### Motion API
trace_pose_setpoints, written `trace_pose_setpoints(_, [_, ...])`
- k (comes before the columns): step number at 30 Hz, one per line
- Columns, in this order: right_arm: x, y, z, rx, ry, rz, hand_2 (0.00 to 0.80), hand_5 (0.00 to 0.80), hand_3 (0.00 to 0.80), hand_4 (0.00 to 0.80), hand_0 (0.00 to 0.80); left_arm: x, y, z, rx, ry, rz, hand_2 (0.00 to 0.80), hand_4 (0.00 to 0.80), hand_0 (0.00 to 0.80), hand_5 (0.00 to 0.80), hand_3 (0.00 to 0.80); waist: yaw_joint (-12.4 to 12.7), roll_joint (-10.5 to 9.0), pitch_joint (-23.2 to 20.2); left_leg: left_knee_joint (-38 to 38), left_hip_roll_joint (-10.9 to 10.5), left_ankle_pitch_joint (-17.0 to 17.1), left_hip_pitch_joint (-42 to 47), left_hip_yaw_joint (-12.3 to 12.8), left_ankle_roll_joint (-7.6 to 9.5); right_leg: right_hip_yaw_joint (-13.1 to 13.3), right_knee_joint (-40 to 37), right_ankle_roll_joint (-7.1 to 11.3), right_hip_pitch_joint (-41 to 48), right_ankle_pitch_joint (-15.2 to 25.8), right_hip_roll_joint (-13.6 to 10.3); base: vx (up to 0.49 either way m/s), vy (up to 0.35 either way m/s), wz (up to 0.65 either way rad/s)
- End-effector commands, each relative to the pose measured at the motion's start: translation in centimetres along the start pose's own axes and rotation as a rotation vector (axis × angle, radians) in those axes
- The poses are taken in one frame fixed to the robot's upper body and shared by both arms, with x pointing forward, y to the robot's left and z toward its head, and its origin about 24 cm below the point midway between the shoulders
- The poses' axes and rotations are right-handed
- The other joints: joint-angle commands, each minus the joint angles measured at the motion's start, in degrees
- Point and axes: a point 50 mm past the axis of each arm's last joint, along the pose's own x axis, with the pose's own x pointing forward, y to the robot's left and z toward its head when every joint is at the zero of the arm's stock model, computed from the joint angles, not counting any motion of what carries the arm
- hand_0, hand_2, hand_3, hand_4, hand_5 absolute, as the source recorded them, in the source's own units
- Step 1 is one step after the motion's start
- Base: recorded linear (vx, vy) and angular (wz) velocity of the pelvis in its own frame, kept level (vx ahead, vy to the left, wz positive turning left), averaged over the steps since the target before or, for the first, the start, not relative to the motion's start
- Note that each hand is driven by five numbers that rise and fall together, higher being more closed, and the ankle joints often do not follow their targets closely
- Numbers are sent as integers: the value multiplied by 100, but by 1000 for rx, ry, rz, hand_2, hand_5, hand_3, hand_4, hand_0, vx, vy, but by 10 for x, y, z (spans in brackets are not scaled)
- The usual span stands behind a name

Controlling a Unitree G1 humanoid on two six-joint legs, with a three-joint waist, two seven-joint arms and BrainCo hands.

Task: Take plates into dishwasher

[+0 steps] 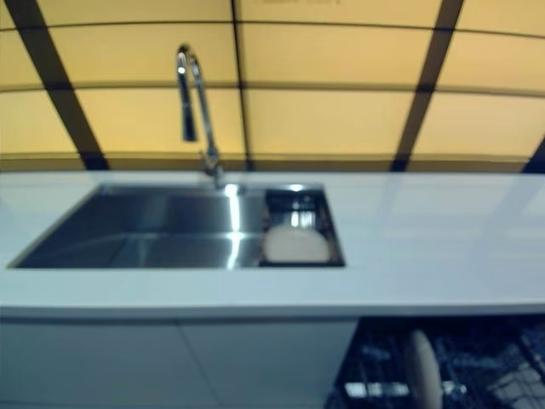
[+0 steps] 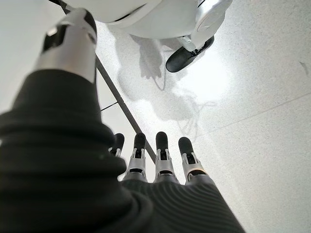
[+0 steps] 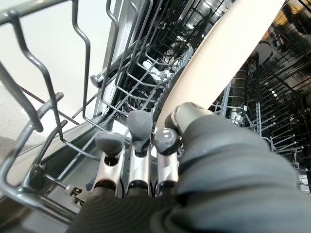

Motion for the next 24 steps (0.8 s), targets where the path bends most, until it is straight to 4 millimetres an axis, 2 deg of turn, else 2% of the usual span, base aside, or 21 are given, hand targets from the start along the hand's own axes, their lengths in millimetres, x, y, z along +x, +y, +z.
trace_pose_setpoints(1, [5,10,20,-7,-61,9,800,800,800,800,800,6,9,25,33,-89,23,0,0,0,0,0,172,-134,154,46,-133,268,-256,2,94,-34,81,45,222,-219,268,0,0,0])
trace_pose_setpoints(14, [5,7,11,-1,-40,-3,800,800,800,800,800,5,14,25,53,-91,25,0,0,0,0,0,166,-48,198,59,-99,333,-294,-55,84,13,139,18,180,-238,296,17,-41,2])
trace_pose_setpoints(24, [7,9,11,-6,-34,-6,800,800,800,800,800,5,14,34,73,-129,18,0,0,0,0,0,160,23,234,128,-73,350,-342,-81,60,-11,213,-11,142,-276,295,-1,-7,0])
